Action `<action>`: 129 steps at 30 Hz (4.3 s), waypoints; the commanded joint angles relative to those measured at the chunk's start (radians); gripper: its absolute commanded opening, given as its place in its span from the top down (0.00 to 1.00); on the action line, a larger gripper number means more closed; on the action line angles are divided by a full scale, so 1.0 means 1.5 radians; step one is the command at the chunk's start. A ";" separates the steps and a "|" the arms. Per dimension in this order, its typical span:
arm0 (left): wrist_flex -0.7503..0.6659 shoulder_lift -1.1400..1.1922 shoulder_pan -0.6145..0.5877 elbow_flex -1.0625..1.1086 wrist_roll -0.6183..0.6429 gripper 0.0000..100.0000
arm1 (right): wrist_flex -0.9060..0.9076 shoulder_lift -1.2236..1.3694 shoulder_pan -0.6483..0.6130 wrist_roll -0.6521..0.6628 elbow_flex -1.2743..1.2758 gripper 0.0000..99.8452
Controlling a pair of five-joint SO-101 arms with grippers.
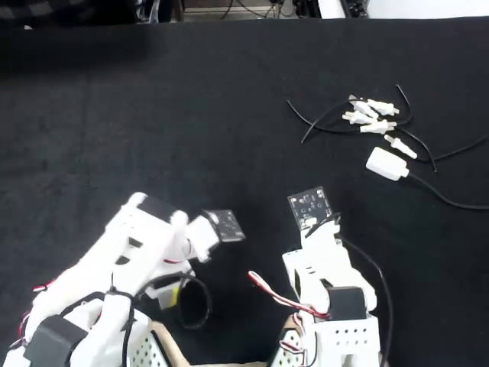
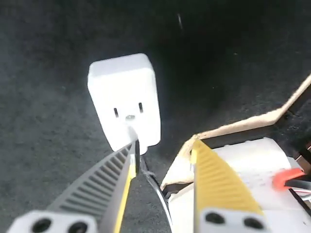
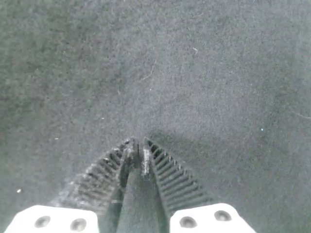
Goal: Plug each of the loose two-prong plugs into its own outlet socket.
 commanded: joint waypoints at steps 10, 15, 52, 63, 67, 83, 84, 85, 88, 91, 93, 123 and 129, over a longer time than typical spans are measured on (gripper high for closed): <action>-0.133 -0.013 -0.059 0.032 0.004 0.81 | 0.003 -0.050 -0.004 0.007 -0.001 0.99; -0.140 -0.008 -0.065 0.034 -0.005 0.81 | 0.003 -0.050 -0.004 0.007 -0.001 0.99; -0.261 -0.007 -0.349 -0.029 -0.170 0.77 | 0.003 -0.050 -0.004 0.007 -0.001 0.99; -0.319 -0.007 -0.404 -0.058 -0.206 0.77 | 0.003 -0.050 -0.004 0.007 -0.001 0.99; -0.289 -0.013 -0.396 -0.071 -0.203 0.77 | 0.003 -0.050 -0.004 0.007 -0.001 0.99; 0.155 -0.014 -0.256 -0.495 0.184 0.77 | 0.003 -0.050 -0.004 0.007 -0.001 0.99; 0.179 -0.014 -0.256 -0.496 0.206 0.77 | 0.003 -0.050 -0.004 0.007 -0.001 0.99; 0.200 -0.014 -0.255 -0.494 0.223 0.77 | 0.003 -0.050 -0.004 0.007 -0.001 0.99; 0.218 -0.015 -0.258 -0.438 0.250 0.77 | 0.003 -0.050 -0.004 0.003 -0.001 0.99; 0.204 -0.015 -0.248 -0.335 0.252 0.77 | 0.003 -0.050 -0.004 0.007 -0.001 0.99; 0.154 -0.017 -0.215 -0.259 0.265 0.77 | -0.002 -0.051 -0.002 0.007 -0.001 0.99; -0.232 -0.746 -0.018 0.408 0.314 0.80 | -0.487 0.238 0.361 0.302 -0.150 0.76; -0.160 -0.876 -0.041 0.428 0.298 0.80 | -0.510 0.522 0.390 0.294 -0.348 0.76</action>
